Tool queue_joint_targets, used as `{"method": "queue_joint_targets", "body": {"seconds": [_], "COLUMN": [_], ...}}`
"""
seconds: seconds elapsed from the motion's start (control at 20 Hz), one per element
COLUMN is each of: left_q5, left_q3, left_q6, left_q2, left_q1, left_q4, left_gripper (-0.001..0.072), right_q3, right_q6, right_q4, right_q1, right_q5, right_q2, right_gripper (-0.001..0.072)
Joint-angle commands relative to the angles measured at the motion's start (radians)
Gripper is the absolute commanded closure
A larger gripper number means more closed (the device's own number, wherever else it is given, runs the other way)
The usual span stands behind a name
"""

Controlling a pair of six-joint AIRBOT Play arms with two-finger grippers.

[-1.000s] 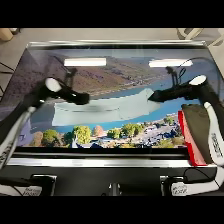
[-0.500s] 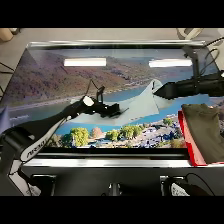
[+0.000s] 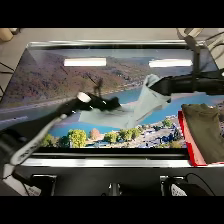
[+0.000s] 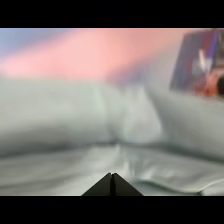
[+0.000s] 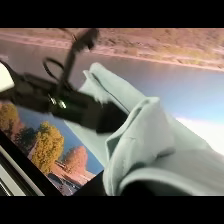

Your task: Fold the shirts.

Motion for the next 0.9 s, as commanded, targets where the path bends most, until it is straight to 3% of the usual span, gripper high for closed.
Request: {"method": "queue_joint_targets", "body": {"seconds": [0.0, 0.1, 0.25, 0.35, 0.45, 0.5, 0.55, 0.6, 0.85], "left_q5": [-0.063, -0.113, -0.196, -0.246, -0.275, -0.284, -0.293, -0.306, -0.327], "left_q3": [0.0, 0.0, 0.0, 0.0, 0.0, 0.0, 0.0, 0.0, -0.019], "left_q6": [-0.099, -0.103, -0.103, -0.102, -0.099, -0.099, -0.098, -0.098, -0.08], "left_q2": [0.209, 0.348, 0.532, 0.628, 0.697, 0.721, 0.737, 0.745, 0.743], "left_q1": [0.21, 0.349, 0.526, 0.601, 0.631, 0.631, 0.629, 0.628, 0.628], "left_q4": [0.319, 0.42, 0.482, 0.499, 0.505, 0.507, 0.509, 0.509, 0.537], "left_gripper": [0.0684, 0.0683, 0.0683, 0.0683, 0.0682, 0.0683, 0.0683, 0.0683, 0.0683], "right_q3": [0.001, 0.001, 0.001, 0.001, 0.001, 0.001, 0.001, 0.001, 0.001], "right_q6": [-0.028, -0.032, -0.116, -0.163, -0.166, -0.156, -0.151, -0.16, -0.13], "right_q4": [0.034, 0.089, 0.294, 0.411, 0.435, 0.441, 0.445, 0.44, 0.248], "right_q1": [0.171, 0.279, 0.407, 0.479, 0.537, 0.559, 0.564, 0.559, 0.337], "right_q5": [-0.157, -0.265, -0.359, -0.384, -0.425, -0.429, -0.417, -0.393, -0.216], "right_q2": [-0.08, -0.166, -0.331, -0.442, -0.54, -0.585, -0.616, -0.63, -0.522], "right_gripper": [0.0698, 0.0698, 0.0698, 0.0697, 0.0684, 0.0487, 0.015, 0.0017, 0.0027]}}
